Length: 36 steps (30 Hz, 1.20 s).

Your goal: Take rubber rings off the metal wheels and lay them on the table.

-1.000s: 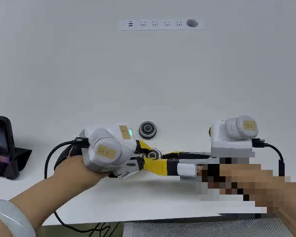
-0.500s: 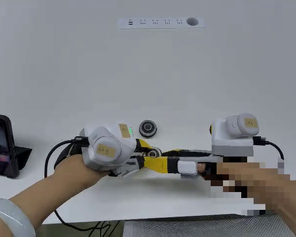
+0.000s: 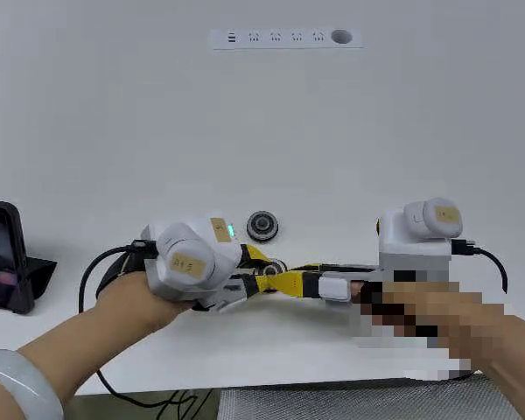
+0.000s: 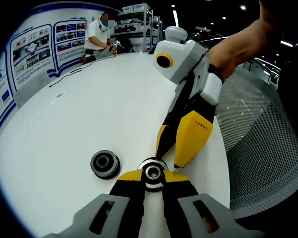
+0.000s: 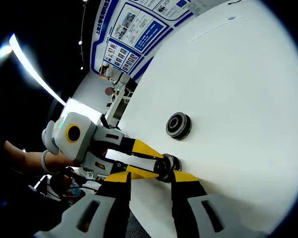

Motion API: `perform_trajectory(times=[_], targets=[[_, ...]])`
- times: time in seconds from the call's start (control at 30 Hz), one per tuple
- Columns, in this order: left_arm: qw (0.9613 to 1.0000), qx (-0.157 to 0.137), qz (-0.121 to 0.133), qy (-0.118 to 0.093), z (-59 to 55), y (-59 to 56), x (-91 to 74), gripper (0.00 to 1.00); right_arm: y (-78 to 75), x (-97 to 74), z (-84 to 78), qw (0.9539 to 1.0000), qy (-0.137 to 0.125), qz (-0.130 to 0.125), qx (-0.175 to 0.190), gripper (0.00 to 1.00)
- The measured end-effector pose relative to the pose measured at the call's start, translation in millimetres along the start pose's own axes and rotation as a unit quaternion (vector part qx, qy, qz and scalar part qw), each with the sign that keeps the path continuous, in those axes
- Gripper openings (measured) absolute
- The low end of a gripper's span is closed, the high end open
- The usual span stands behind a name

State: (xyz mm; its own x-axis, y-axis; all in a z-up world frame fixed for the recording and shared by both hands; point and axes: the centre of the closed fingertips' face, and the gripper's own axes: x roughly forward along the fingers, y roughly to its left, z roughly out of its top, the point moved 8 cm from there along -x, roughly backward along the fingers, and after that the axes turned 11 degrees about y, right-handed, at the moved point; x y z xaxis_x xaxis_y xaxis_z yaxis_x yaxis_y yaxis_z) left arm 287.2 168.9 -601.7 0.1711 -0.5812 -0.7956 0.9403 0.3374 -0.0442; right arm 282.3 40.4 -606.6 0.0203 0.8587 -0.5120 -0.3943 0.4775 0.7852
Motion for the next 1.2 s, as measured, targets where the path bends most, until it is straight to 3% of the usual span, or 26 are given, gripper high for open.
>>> perform_trajectory(times=[0.17,0.67,1.2], targets=[[1.0000,-0.001,0.000,-0.001,-0.1,0.1,0.1,0.13,-5.8,0.8,0.2,0.9998,0.003,-0.019,0.003,0.21],[1.0000,-0.001,0.000,0.000,-0.1,0.2,0.3,0.13,-13.1,1.3,0.5,0.9977,0.009,-0.065,-0.012,0.04],[1.0000,0.000,0.000,0.001,0.0,0.0,0.7,0.13,-13.3,1.4,-0.1,0.9968,0.007,-0.078,-0.016,0.02]])
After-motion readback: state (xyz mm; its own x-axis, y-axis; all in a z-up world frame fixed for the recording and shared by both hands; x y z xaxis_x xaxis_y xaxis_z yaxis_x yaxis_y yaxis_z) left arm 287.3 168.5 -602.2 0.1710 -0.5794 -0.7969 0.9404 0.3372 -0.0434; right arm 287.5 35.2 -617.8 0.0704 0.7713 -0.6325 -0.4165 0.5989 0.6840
